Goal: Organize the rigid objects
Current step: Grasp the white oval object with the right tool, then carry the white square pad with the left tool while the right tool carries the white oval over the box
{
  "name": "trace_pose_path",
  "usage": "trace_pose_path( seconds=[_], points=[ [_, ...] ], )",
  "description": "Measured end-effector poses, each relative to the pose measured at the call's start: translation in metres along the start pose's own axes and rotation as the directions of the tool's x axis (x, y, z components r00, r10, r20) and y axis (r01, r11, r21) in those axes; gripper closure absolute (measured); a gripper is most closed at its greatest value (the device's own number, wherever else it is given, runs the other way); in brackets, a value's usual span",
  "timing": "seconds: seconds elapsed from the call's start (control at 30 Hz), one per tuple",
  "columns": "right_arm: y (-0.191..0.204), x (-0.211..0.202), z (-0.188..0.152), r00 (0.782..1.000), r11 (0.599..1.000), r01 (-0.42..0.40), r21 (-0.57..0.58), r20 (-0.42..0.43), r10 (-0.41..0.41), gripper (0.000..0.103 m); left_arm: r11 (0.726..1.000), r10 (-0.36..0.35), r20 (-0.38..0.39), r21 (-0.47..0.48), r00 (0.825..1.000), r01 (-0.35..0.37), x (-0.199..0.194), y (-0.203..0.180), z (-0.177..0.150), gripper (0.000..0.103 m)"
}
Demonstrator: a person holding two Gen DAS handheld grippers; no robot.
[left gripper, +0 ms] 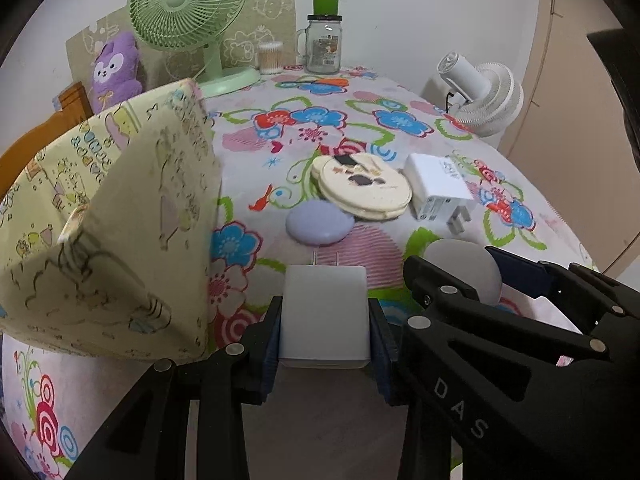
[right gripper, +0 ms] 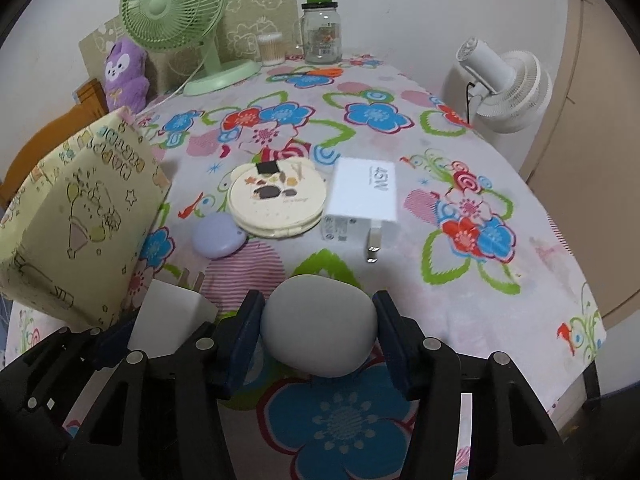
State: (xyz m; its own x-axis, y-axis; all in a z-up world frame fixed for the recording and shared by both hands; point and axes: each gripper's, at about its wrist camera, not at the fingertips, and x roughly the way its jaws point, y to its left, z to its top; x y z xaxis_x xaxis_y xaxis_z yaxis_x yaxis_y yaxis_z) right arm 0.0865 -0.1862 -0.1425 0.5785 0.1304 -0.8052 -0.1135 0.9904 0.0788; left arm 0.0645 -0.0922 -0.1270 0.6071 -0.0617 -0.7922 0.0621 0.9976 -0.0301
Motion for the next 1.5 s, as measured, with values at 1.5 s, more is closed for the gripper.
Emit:
trace_pose_path(
  seconds=[1.5],
  points=[
    [0.008,-0.095,0.051,0.985,1.000,-0.003,0.021,0.175,0.000,0.044,1.000,-0.020,0.137,0.024,0.990,0.017,-0.081,-0.004,0.054,0.063]
  ],
)
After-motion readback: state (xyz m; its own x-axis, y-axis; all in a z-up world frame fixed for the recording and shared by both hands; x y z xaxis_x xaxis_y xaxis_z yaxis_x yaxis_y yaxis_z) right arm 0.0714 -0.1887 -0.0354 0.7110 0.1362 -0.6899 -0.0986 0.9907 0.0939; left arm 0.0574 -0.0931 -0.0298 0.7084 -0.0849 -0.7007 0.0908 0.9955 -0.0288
